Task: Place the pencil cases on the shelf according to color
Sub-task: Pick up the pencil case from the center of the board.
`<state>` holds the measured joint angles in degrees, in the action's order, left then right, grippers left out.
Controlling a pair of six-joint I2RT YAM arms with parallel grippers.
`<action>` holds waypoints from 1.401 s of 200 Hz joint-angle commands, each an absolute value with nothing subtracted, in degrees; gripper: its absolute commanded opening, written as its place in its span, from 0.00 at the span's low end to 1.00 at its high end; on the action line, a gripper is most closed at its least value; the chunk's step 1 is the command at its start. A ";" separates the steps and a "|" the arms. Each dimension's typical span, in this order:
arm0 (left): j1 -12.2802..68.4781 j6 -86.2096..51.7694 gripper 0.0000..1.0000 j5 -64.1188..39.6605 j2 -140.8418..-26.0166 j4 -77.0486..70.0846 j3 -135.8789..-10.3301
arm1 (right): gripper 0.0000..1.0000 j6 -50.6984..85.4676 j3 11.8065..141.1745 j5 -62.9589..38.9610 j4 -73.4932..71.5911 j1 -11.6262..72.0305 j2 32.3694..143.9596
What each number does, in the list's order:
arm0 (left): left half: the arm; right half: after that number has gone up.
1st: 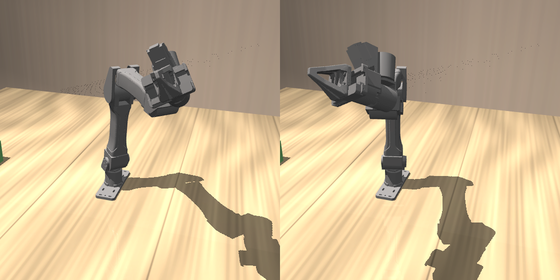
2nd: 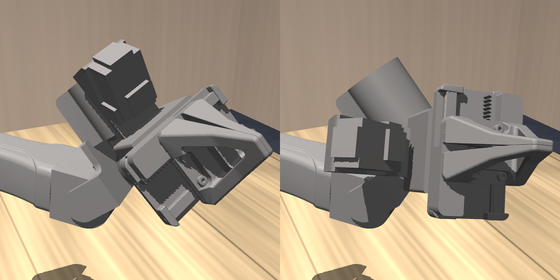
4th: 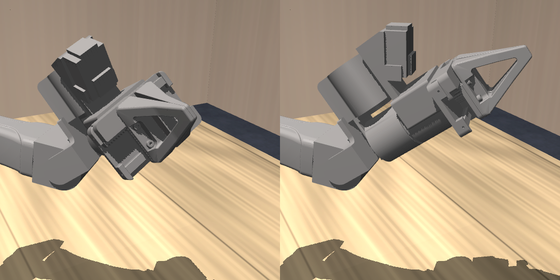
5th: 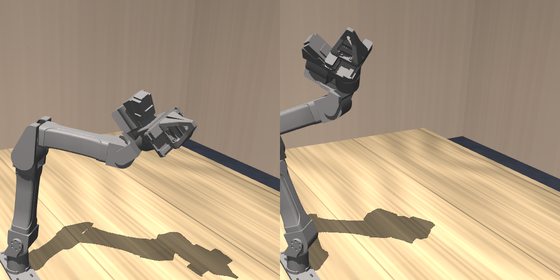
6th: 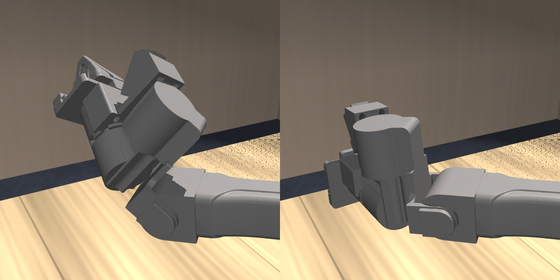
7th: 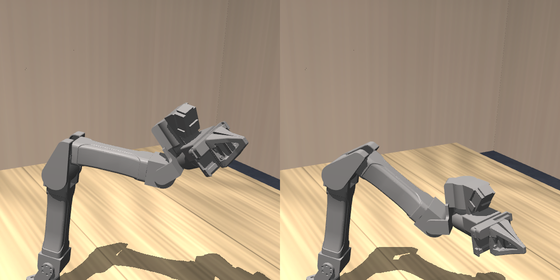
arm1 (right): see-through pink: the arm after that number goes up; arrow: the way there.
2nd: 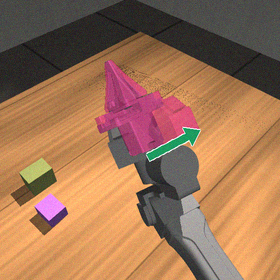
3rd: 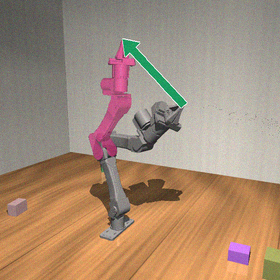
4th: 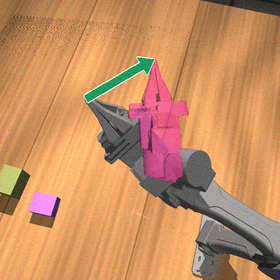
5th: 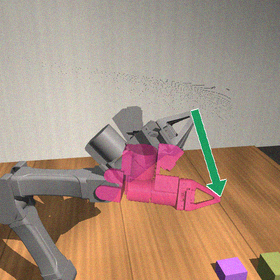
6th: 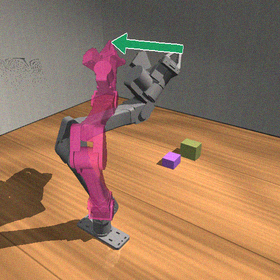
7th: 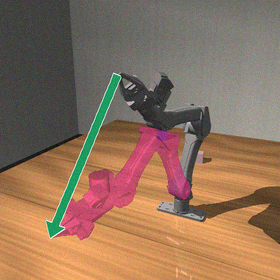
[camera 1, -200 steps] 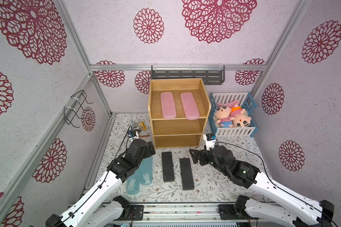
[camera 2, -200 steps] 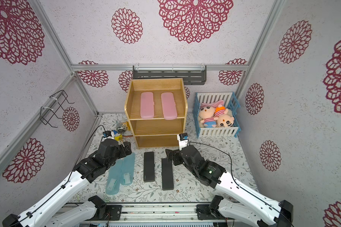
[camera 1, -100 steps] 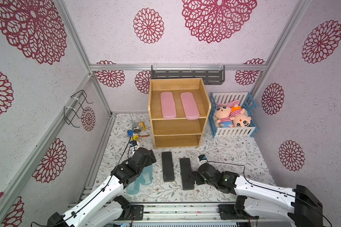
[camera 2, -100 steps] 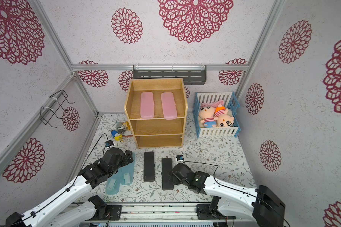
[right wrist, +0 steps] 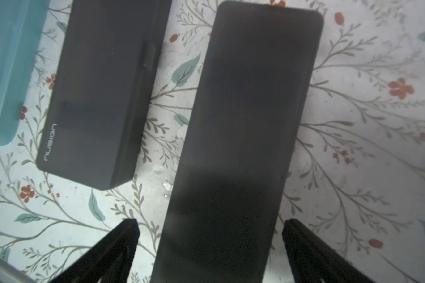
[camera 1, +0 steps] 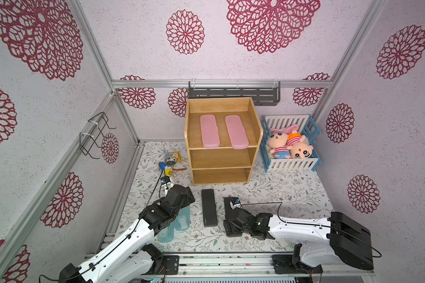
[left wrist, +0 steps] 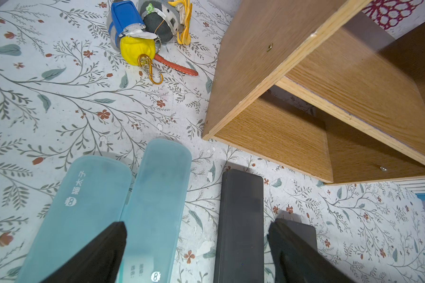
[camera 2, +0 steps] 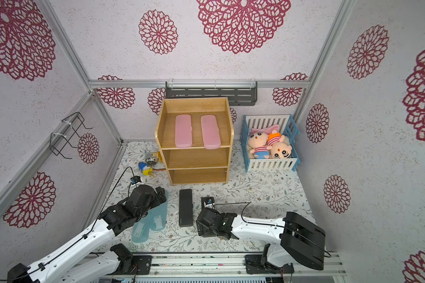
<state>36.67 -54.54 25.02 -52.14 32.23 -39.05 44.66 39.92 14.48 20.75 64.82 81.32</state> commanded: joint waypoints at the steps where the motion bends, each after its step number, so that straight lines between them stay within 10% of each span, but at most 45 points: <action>1: 37.26 -54.74 0.97 26.31 -52.28 32.96 -39.82 | 0.99 44.96 41.87 17.64 22.84 65.19 83.81; 280: 38.67 -56.91 0.97 26.89 -52.12 33.40 -39.99 | 0.89 53.35 29.17 14.44 16.70 70.56 82.25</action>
